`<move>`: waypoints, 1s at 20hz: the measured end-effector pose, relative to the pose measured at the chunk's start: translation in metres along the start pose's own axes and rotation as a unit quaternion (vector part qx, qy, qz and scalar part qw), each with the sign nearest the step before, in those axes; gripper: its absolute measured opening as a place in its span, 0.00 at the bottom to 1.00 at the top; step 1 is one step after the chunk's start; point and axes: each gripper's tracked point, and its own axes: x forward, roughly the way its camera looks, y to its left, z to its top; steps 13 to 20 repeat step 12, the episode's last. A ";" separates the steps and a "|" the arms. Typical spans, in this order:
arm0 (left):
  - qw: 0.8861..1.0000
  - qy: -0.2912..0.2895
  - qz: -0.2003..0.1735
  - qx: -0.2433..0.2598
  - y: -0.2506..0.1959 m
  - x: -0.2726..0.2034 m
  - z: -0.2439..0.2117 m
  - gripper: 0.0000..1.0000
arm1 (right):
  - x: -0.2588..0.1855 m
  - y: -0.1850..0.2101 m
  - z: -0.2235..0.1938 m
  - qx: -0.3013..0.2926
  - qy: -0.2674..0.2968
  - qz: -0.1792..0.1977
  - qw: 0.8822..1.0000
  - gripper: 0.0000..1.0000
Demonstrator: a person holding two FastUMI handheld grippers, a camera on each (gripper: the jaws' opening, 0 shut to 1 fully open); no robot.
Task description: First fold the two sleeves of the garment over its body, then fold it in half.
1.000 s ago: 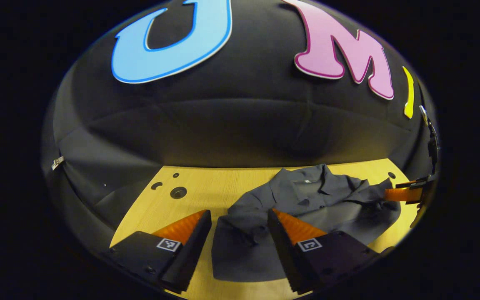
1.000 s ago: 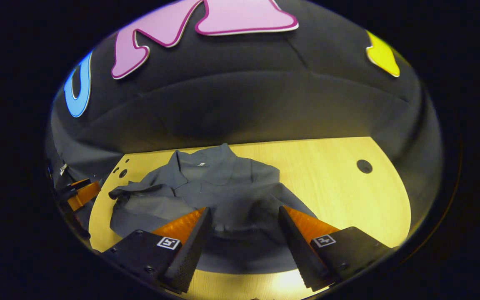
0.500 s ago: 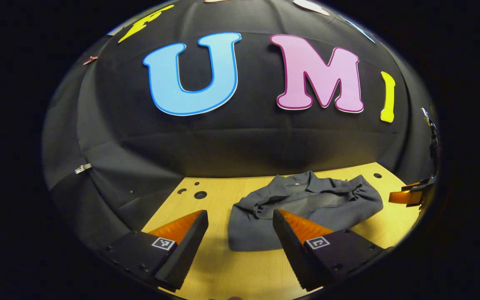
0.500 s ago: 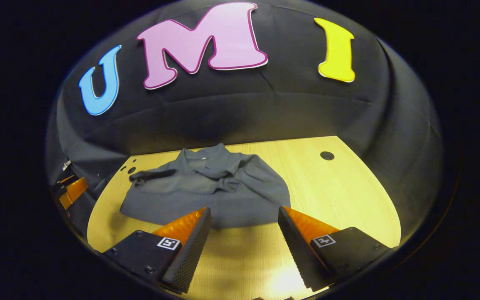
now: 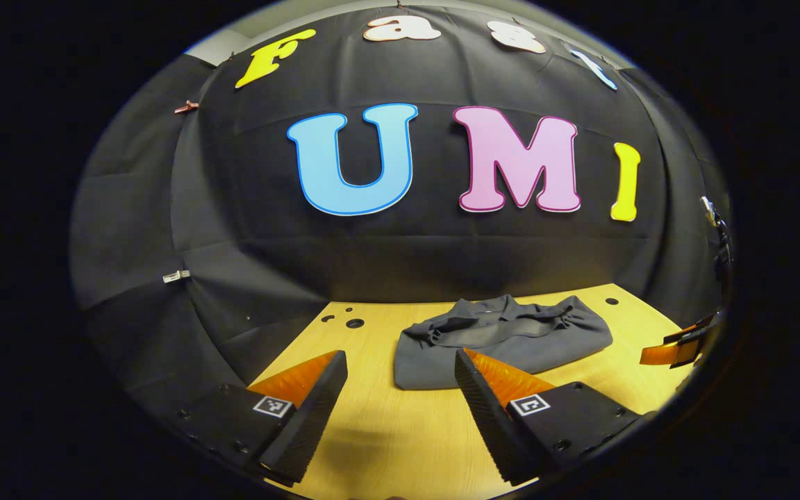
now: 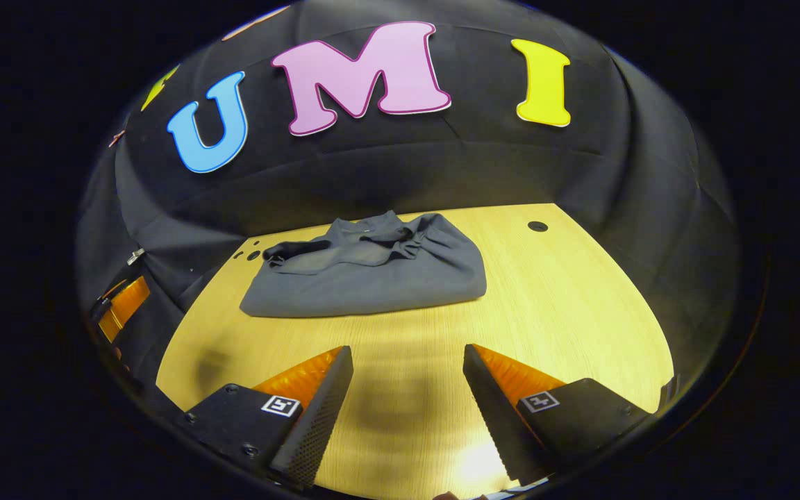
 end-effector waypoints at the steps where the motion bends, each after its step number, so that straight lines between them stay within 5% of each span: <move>1: 1.000 0.001 -0.002 -0.001 -0.001 -0.010 -0.005 0.98 | -0.006 0.001 -0.004 -0.003 -0.002 0.001 1.000 0.99; 12: 0.995 0.054 -0.021 -0.077 -0.033 -0.060 -0.051 0.97 | -0.035 0.037 -0.058 -0.002 0.027 0.041 0.999 0.98; 20: 0.995 0.054 -0.021 -0.077 -0.033 -0.060 -0.051 0.97 | -0.035 0.037 -0.058 -0.002 0.027 0.041 0.999 0.98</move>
